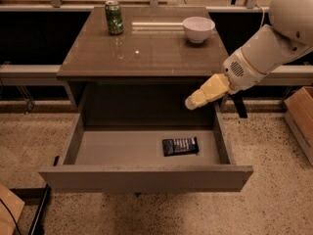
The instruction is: Pick rxbar blueberry from top drawer and place on counter
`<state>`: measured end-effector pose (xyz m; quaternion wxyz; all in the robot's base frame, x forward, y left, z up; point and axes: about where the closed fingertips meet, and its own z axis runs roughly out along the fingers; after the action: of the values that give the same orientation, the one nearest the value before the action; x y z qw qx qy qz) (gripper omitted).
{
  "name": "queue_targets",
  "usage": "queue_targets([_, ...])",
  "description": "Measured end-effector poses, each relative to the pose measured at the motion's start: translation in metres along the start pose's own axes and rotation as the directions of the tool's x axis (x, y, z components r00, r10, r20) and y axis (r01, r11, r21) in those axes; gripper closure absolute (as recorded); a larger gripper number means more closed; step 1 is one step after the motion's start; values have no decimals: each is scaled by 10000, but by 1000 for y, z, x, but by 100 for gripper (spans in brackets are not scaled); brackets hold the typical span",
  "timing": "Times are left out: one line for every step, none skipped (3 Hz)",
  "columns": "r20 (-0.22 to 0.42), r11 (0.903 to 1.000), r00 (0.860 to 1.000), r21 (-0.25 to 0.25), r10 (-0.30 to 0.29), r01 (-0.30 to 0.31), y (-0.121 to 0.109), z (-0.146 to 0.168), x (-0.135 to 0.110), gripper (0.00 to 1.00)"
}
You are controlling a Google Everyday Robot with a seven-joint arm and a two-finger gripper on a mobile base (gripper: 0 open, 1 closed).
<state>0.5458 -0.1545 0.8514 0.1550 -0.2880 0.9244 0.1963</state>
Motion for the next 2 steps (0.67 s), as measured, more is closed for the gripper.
queue_targets([-151,9991,9992,-192,382,-385,3,27,0,0])
queue_targets([-321,9956,9954,-219,907,-914,1,57,-2,0])
